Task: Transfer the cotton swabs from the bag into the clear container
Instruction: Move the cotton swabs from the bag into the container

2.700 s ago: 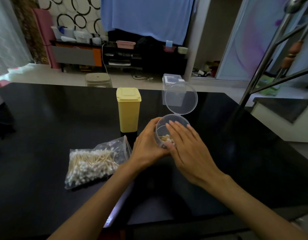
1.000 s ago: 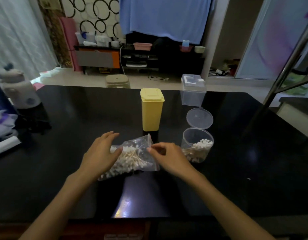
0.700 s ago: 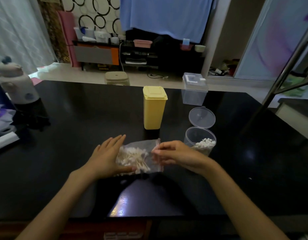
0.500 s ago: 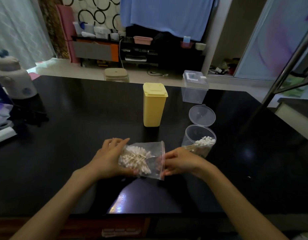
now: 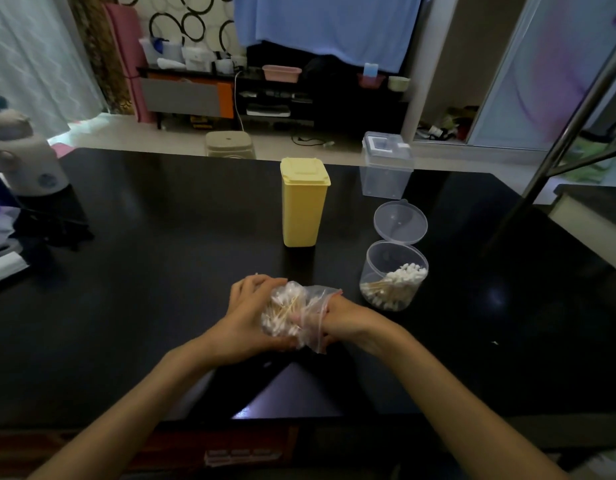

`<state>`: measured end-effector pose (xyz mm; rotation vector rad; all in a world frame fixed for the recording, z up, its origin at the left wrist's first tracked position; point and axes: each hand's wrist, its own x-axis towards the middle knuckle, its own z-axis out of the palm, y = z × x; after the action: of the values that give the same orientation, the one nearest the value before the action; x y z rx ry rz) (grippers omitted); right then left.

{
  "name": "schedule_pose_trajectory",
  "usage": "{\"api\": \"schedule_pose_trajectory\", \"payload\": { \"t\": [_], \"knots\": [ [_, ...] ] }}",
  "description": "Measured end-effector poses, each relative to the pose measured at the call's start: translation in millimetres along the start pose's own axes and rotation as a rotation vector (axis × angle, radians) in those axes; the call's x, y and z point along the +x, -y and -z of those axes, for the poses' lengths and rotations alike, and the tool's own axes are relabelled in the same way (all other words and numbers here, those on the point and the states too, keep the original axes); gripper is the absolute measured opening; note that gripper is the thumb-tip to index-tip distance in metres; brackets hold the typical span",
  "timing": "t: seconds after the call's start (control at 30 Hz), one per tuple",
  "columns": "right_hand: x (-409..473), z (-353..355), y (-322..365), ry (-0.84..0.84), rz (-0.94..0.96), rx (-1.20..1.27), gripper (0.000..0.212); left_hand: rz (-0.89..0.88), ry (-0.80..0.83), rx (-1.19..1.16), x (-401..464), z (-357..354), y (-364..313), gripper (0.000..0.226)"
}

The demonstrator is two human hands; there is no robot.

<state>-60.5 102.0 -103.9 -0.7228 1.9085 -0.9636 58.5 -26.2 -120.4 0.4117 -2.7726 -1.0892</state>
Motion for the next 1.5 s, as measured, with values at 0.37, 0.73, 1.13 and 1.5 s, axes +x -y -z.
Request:
{"api": "schedule_pose_trajectory", "payload": {
  "t": [0.37,0.73,1.13,1.5],
  "knots": [
    [-4,6,2,0.010,0.055,-0.083,0.044,-0.075,-0.119,-0.107,5,-8,-9,0.108],
    [-13,40,4,-0.101,0.028,-0.043,0.032,-0.112,-0.141,0.032,8,-3,-1,0.108],
    [-21,27,8,0.095,0.029,-0.133,0.018,-0.064,-0.131,0.055,7,0,0,0.109],
    [-25,32,9,0.175,0.074,0.047,0.032,0.014,-0.177,0.032,13,-10,-12,0.108]
  ]
}}
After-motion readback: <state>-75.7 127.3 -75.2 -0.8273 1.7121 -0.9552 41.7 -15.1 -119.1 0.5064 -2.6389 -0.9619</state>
